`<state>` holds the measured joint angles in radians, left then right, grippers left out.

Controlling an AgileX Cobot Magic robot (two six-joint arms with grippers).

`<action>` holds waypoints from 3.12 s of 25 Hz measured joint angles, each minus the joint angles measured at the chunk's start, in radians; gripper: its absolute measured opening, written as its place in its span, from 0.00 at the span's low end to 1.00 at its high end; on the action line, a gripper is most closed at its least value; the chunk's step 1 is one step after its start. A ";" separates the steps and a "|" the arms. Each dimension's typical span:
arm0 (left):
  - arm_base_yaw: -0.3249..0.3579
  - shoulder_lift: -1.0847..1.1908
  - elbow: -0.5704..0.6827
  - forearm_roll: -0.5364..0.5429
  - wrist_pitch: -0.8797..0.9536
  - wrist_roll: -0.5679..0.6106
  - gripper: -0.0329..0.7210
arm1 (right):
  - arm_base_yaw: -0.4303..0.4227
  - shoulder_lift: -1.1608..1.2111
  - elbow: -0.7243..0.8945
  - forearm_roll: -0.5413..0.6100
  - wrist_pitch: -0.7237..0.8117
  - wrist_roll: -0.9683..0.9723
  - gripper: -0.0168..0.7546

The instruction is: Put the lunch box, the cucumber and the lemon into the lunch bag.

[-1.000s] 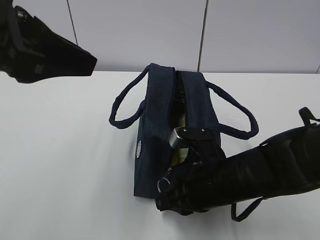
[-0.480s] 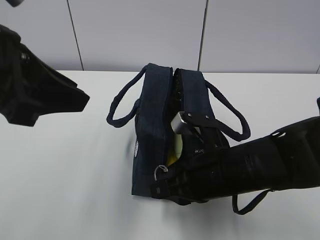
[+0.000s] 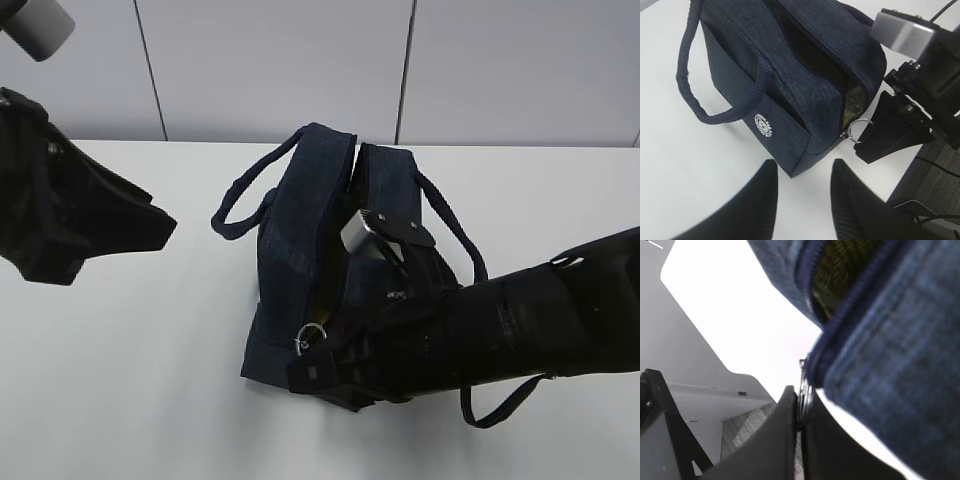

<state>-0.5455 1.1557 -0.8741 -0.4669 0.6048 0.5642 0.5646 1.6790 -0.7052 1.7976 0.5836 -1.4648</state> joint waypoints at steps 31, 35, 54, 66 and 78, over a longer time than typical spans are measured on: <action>0.000 0.053 0.154 -0.046 -0.214 0.000 0.36 | 0.000 -0.118 -0.018 0.000 0.029 0.050 0.02; 0.000 0.124 0.154 -0.062 -0.262 0.000 0.36 | 0.000 -0.118 -0.018 0.000 0.029 0.053 0.02; -0.011 0.242 0.138 -0.229 -0.283 0.061 0.61 | 0.000 -0.118 -0.018 0.000 0.032 0.081 0.02; -0.011 0.284 0.101 -0.447 -0.234 0.280 0.62 | 0.000 -0.118 -0.018 0.000 0.034 0.083 0.02; -0.011 0.383 0.093 -0.564 -0.235 0.419 0.56 | 0.000 -0.118 -0.018 0.000 0.034 0.091 0.02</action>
<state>-0.5564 1.5387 -0.7806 -1.0314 0.3694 0.9837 0.5646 1.5610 -0.7236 1.7976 0.6174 -1.3741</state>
